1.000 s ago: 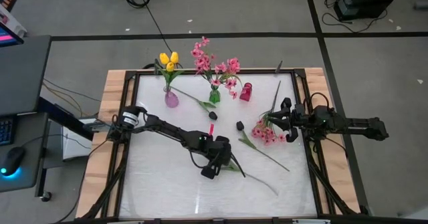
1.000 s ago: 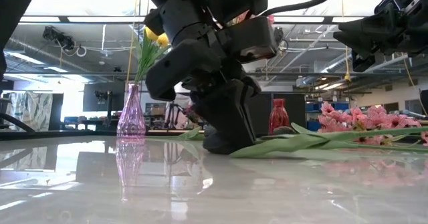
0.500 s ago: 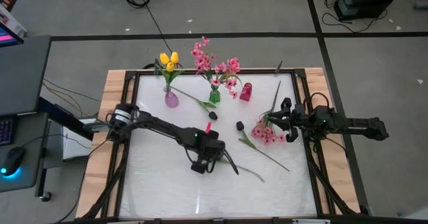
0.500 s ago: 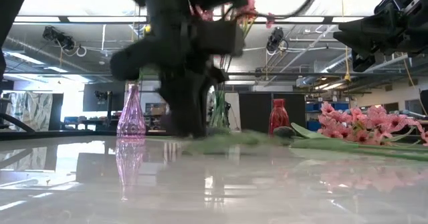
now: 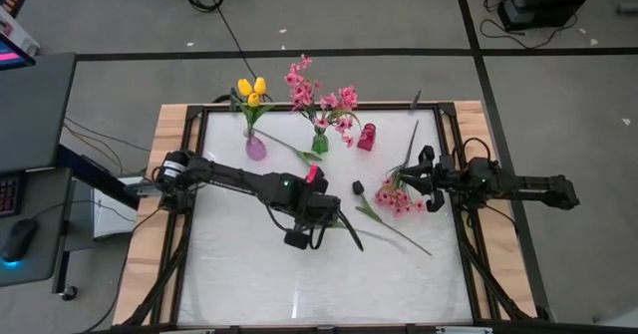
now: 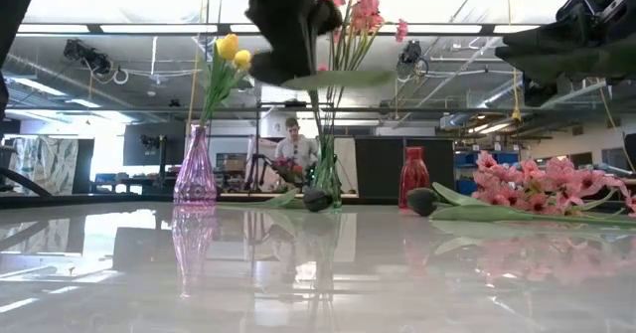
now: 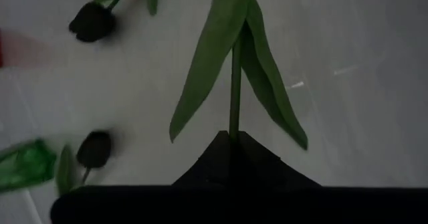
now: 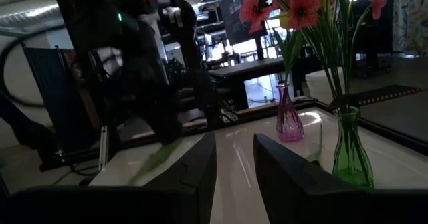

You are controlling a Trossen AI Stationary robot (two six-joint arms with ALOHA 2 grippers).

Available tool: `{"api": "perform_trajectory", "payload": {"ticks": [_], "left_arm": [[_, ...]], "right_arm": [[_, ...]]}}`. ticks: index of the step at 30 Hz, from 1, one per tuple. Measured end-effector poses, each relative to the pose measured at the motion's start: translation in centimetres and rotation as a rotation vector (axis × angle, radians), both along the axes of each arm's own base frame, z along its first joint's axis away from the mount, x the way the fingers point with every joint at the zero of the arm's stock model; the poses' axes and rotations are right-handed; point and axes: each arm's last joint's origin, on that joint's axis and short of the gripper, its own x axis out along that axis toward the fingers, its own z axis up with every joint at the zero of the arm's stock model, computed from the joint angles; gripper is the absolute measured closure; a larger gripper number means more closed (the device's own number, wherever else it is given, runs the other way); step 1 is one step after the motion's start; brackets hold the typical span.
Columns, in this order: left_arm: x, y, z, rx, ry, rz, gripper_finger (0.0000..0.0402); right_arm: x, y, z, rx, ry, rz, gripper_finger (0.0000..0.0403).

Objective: Sort flowers into vase by color
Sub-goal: Put the bottom black flower into the red vase

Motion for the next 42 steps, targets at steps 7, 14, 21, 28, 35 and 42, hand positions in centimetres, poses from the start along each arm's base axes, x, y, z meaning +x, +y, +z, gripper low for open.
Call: {"api": "perform_trajectory", "payload": {"ticks": [7, 14, 21, 28, 35, 42], "left_arm": [[-0.9, 0.1, 3.0, -0.014, 0.033, 0.065, 0.0383], [-2.5, 0.4, 4.8, 0.004, 0.151, 0.117, 0.0383], [-3.3, 0.6, 5.3, 0.01, 0.216, 0.128, 0.0383], [-3.3, 0.6, 5.3, 0.002, 0.215, 0.131, 0.0383], [-3.3, 0.5, 5.3, -0.054, 0.213, 0.223, 0.0383], [-3.4, 0.2, 5.2, -0.166, 0.239, 0.332, 0.0383]], "right_arm": [[0.0, 0.0, 0.0, -0.001, 0.001, 0.003, 0.0292], [0.0, 0.0, 0.0, 0.0, -0.001, 0.0, 0.0292], [-0.1, 0.0, 0.6, 0.285, -0.089, 0.046, 0.0292], [-0.4, 0.0, 1.7, 0.664, -0.23, 0.148, 0.0292], [-0.6, 0.0, 2.4, 0.686, -0.306, 0.18, 0.0292], [-1.1, -0.2, 3.5, 0.766, -0.454, 0.158, 0.0292]]}}
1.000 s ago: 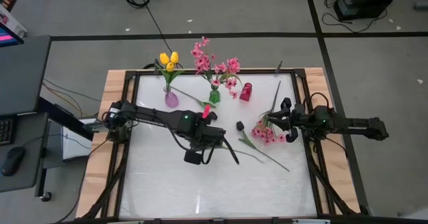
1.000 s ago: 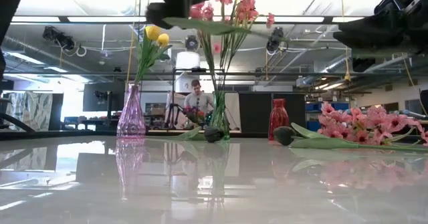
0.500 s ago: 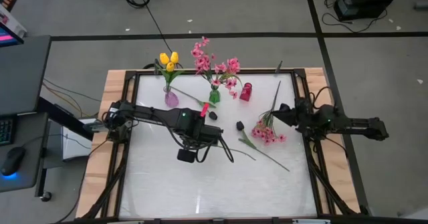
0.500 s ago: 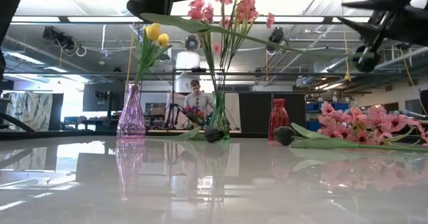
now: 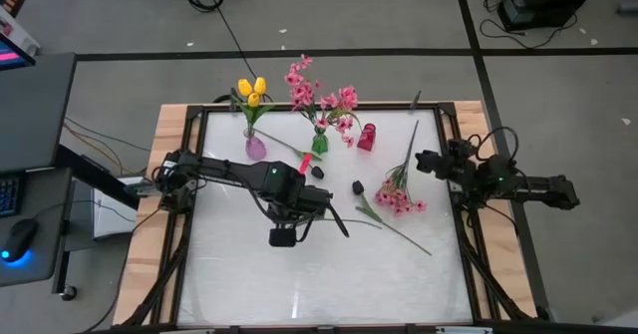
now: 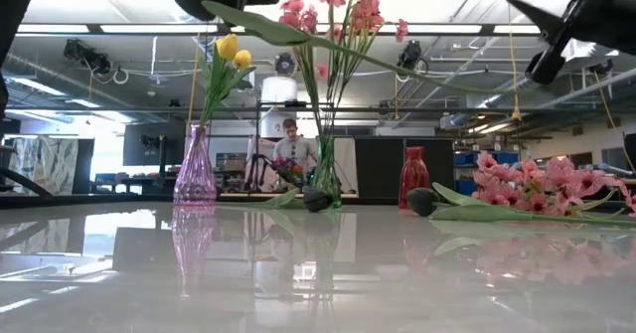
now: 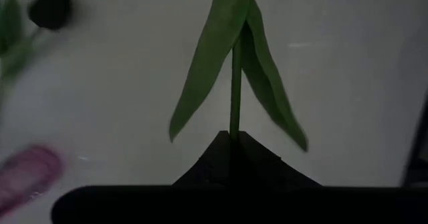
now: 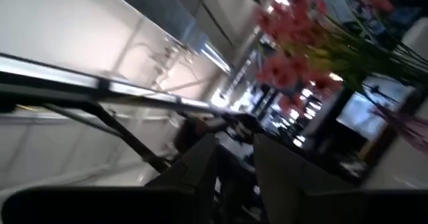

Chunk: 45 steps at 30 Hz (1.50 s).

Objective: Sort flowers into vase by color
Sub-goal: Put the bottom black flower into the red vase

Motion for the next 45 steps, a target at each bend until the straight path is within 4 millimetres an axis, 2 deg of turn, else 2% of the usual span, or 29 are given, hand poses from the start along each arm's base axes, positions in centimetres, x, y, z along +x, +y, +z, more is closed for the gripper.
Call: {"api": "perform_trajectory", "payload": {"ticks": [6, 11, 15, 20, 26, 30, 35, 45], "left_arm": [[0.0, -0.3, 0.0, -0.093, 0.022, 0.07, 0.0383], [-0.1, -0.4, 0.0, -0.135, 0.034, 0.07, 0.0383], [-0.1, -0.4, 0.0, -0.143, 0.036, 0.065, 0.0383], [-0.1, -0.5, 0.7, -0.168, 0.017, 0.079, 0.0383], [0.0, 0.4, 3.9, -0.291, -0.066, 0.231, 0.0383], [-0.1, 1.2, 6.1, -0.43, -0.104, 0.344, 0.0383], [0.2, 2.4, 7.9, -0.582, -0.124, 0.537, 0.0383], [2.7, 4.5, 9.7, -0.892, -0.245, 0.739, 0.0383]], "right_arm": [[-1.0, 0.2, 2.9, -0.233, -0.072, -0.076, 0.0292], [-1.4, 0.3, 6.5, -0.418, 0.066, -0.159, 0.0292], [-0.3, 0.3, 9.6, -0.572, 0.254, -0.139, 0.0292], [2.4, 0.4, 12.9, -0.719, 0.437, -0.051, 0.0292], [5.9, 0.2, 14.8, -0.833, 0.596, 0.013, 0.0292], [7.1, 0.5, 15.9, -0.911, 0.627, 0.002, 0.0292], [7.6, 1.6, 16.7, -1.114, 0.71, -0.094, 0.0292], [8.8, 4.6, 17.7, -1.498, 0.912, -0.406, 0.0292]]}}
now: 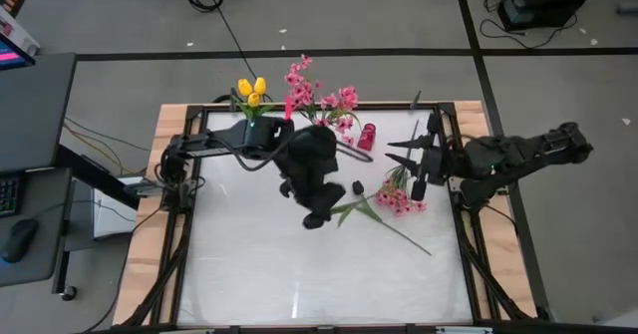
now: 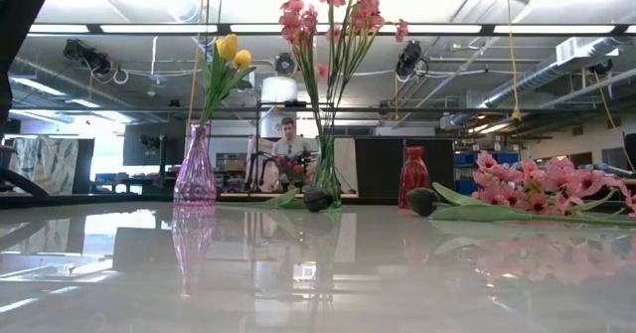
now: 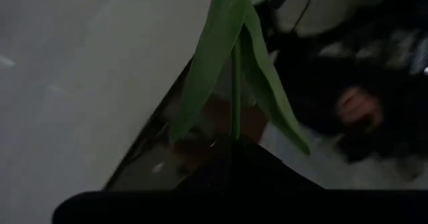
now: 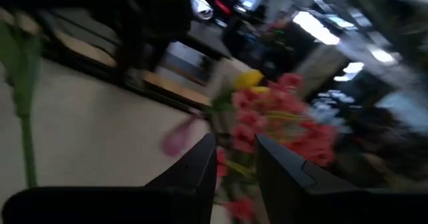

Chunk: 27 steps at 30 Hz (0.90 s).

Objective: Sort flowers into vase by color
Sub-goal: Put the bottom black flower into the red vase

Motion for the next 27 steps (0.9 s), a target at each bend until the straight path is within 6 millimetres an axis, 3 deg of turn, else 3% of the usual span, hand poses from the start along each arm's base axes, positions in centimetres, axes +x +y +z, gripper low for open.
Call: {"api": "perform_trajectory", "payload": {"ticks": [7, 17, 23, 27], "left_arm": [[1.4, 1.8, 1.4, -0.127, -0.093, 0.174, 0.0383], [2.5, 3.6, 3.3, -0.206, -0.261, 0.319, 0.0383], [2.6, 3.7, 3.3, -0.212, -0.259, 0.353, 0.0383], [2.6, 3.7, 3.3, -0.214, -0.261, 0.355, 0.0383]], "right_arm": [[-0.2, 2.0, 0.8, -0.152, -0.033, -0.172, 0.0292], [-1.0, 4.7, 2.3, -0.213, -0.103, -0.251, 0.0292], [0.1, 6.9, 1.5, -0.302, -0.052, -0.207, 0.0292], [1.1, 7.8, 0.7, -0.321, -0.016, -0.269, 0.0292]]}}
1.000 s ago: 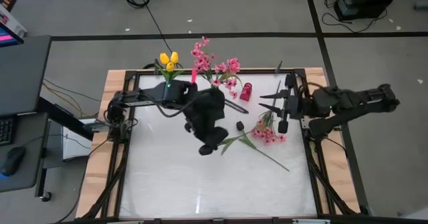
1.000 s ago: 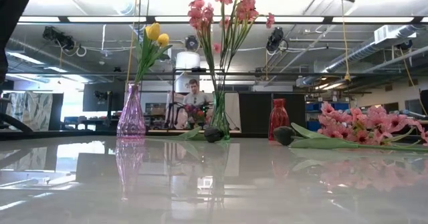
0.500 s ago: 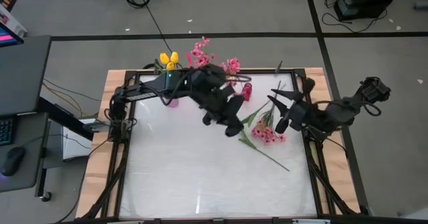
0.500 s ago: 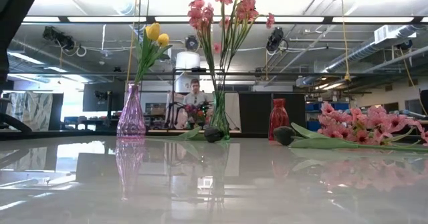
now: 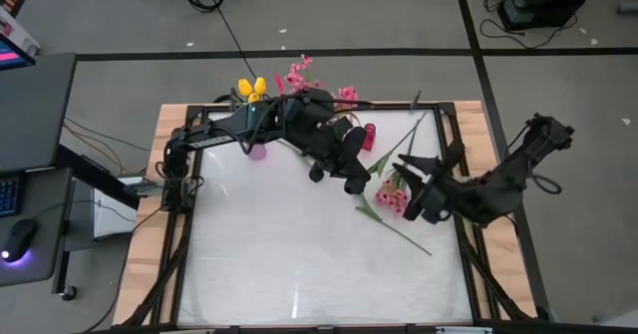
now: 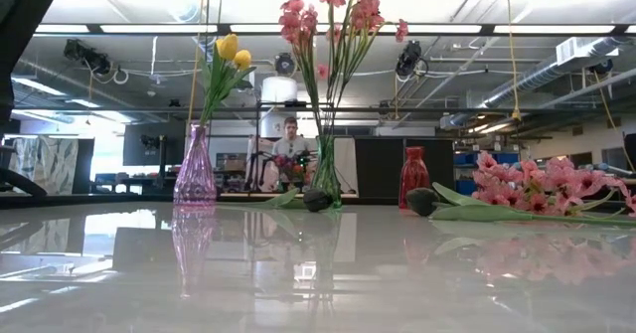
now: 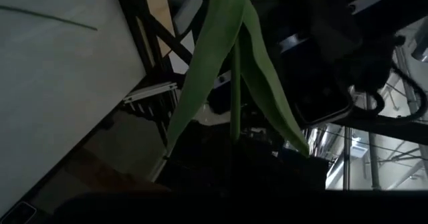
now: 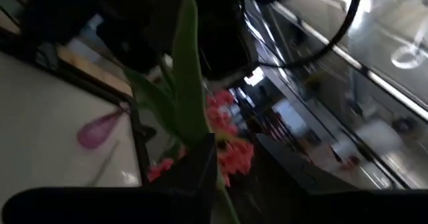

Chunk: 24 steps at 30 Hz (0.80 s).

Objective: Sort flowers into vase by color
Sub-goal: Put the bottom black flower into the red vase

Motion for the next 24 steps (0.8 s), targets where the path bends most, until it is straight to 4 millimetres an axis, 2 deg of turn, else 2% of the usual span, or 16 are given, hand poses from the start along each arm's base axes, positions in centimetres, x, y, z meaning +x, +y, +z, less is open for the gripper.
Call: {"api": "perform_trajectory", "payload": {"ticks": [4, 15, 24], "left_arm": [[0.0, 0.0, 0.0, 0.005, -0.005, -0.002, 0.0383], [0.0, 0.0, 0.1, 0.009, -0.013, -0.003, 0.0383], [0.0, 0.0, 0.1, 0.006, -0.013, -0.011, 0.0383]], "right_arm": [[0.3, 0.2, -0.1, 0.024, -0.015, -0.1, 0.0285], [0.1, 0.2, 0.2, 0.077, -0.059, -0.149, 0.0232], [0.7, 1.6, -2.7, -0.168, 0.192, -0.06, 0.0199]]}}
